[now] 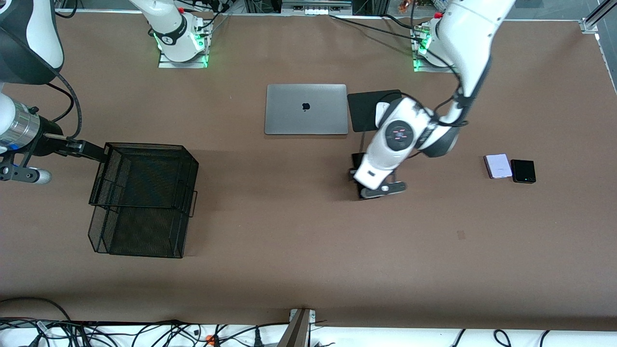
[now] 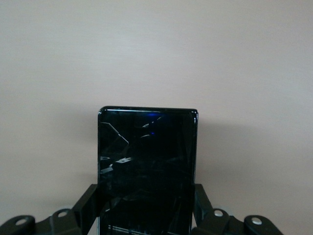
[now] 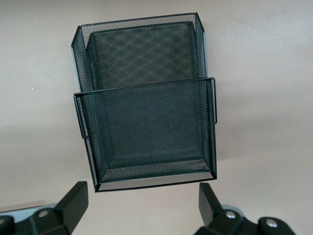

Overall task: Place phones with both arms
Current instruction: 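Carry the black phone to mid-table while the right gripper approaches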

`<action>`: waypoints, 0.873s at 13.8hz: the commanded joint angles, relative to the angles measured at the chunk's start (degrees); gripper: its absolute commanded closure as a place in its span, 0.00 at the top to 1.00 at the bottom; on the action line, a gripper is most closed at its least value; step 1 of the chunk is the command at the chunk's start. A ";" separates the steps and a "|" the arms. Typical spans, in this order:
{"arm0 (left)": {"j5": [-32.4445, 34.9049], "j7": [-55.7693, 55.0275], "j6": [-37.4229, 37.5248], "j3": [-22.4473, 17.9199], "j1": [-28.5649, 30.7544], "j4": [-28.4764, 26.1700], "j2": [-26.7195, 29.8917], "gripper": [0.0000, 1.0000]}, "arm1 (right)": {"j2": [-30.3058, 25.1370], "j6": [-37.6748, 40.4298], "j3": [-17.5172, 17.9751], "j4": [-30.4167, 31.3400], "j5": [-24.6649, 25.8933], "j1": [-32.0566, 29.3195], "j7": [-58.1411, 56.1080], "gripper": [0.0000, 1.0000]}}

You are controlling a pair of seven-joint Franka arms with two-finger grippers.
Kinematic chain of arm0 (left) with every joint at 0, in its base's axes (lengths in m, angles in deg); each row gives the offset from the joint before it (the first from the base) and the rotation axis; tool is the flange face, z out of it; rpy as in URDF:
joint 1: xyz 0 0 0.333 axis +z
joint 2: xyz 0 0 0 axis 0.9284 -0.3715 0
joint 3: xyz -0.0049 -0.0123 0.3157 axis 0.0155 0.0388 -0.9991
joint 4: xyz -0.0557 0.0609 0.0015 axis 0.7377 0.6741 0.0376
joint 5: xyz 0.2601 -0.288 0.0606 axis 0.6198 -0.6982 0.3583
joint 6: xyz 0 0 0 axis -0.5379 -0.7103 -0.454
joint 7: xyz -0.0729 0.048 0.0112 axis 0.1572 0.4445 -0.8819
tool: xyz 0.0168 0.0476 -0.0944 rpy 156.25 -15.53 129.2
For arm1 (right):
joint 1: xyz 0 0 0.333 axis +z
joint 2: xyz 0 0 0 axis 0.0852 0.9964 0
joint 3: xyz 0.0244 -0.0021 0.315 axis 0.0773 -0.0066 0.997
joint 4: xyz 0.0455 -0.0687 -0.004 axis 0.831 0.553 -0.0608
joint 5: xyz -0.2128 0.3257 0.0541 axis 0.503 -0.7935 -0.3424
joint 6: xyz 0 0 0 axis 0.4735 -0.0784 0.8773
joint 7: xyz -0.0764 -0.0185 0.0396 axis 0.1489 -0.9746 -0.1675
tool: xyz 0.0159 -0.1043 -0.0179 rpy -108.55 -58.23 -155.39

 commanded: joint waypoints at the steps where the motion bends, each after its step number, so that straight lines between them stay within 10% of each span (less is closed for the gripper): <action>1: 2.55 -0.43 3.07 -1.61 -6.40 12.62 -8.16 0.00 | -0.42 0.52 0.30 0.14 -1.02 -0.38 0.24 1.00; 12: 4.15 -7.81 1.84 -7.41 -17.85 31.90 -23.65 0.00 | -0.50 0.61 0.30 0.14 -1.02 -0.38 0.24 1.00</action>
